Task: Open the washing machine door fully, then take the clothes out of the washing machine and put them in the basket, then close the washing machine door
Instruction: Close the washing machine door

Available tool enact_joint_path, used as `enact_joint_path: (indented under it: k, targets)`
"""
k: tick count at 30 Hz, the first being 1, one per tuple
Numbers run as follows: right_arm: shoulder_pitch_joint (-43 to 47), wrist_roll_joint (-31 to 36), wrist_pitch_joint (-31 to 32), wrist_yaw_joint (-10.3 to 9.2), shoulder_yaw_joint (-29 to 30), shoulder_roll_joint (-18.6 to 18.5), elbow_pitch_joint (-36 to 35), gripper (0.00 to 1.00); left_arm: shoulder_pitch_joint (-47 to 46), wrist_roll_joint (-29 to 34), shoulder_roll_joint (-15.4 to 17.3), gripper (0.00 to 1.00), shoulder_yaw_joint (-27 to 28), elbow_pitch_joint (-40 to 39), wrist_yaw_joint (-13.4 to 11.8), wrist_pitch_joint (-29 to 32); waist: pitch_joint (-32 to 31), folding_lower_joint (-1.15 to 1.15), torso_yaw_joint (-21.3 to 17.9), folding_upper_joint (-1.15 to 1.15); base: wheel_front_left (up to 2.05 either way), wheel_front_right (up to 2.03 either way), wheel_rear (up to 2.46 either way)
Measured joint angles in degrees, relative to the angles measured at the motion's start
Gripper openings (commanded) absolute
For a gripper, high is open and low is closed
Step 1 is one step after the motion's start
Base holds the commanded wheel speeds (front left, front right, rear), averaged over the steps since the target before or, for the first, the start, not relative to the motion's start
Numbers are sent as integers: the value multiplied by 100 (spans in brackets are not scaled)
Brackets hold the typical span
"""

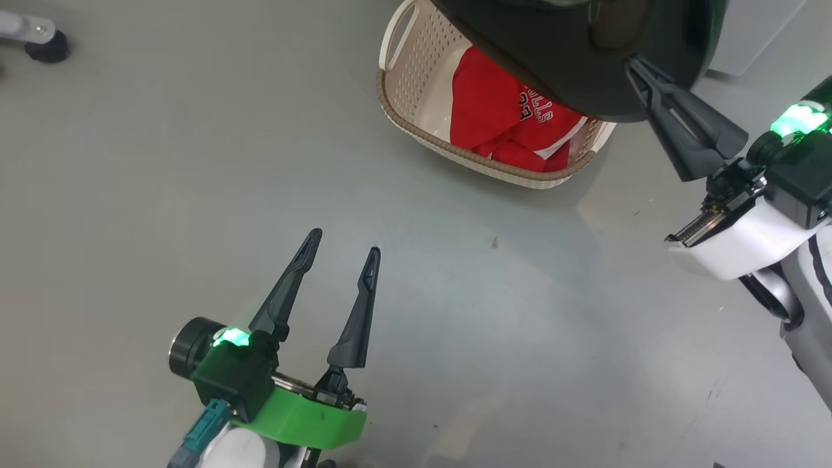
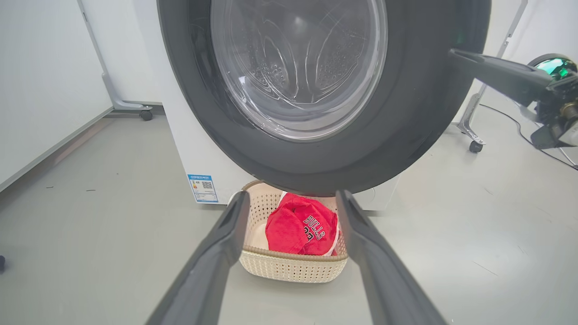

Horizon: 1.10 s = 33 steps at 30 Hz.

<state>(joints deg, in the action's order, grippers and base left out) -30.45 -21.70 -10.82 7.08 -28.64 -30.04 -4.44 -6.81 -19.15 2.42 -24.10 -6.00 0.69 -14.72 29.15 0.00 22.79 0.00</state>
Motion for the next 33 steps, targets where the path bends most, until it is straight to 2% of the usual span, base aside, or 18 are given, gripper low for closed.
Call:
enact_joint_path:
  k: [7,11,20,33]
  targets:
    - [-218,-124,0,11,114,-80,156,0,-122,-107,-3,100,-87,-64,-99,0,204,0,76,0,0,0,0]
    - [-354,-248,0,42,219,-118,192,0,-153,-783,-9,100,-131,-322,-221,0,299,0,77,0,0,0,0]
    - [-717,-349,47,42,681,-307,346,0,-266,-722,-12,100,-207,-385,-301,0,546,0,98,0,0,0,0]
    - [-1644,-347,200,42,1047,-708,328,0,-411,-793,-19,100,-492,-470,-399,0,1024,0,193,0,0,0,0]
